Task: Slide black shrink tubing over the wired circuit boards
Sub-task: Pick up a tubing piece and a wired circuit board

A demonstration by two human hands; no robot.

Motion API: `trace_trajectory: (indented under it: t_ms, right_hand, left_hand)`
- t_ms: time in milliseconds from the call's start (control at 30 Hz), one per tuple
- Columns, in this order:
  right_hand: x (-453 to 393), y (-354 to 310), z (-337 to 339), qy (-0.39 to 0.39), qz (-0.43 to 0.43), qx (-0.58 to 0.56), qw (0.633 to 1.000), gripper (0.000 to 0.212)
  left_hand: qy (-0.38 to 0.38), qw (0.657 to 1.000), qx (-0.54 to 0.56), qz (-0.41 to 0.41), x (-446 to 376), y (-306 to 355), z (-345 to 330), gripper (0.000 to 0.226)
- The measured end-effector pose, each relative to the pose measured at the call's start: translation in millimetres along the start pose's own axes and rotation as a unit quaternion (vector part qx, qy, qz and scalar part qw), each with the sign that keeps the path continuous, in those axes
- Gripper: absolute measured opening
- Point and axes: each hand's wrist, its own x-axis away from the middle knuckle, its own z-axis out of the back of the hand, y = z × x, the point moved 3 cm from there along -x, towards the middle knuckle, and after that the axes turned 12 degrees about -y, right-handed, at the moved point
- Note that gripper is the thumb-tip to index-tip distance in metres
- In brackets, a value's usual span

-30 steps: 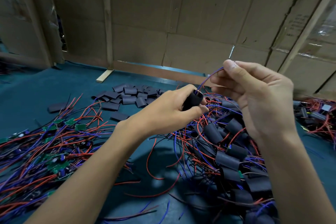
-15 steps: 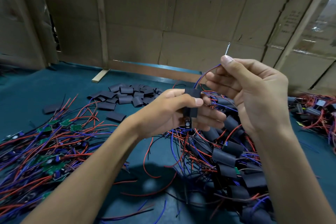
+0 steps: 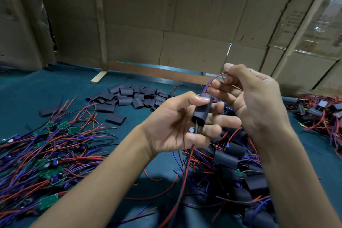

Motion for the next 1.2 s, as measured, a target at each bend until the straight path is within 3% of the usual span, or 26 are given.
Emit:
trace_trajectory:
  t_ms: [433,800,1200]
  right_hand:
    - [-3.2,0.3,11.1,-0.005,-0.051,-0.008,0.999,0.02]
    - [-5.9,0.0,17.5,0.015,-0.066,-0.002,0.998,0.015]
    - [-6.8,-10.9,29.8,0.053,-0.036,-0.016,0.998,0.013]
  left_hand:
    - [0.121,0.99,-0.074,0.007,-1.7,-3.7,9.7,0.024]
    - [0.116,0.992,-0.054,-0.018,0.1,-2.0,9.3,0.022]
    - [0.152,0.965,-0.183,0.113,5.0,-9.9,28.5,0.021]
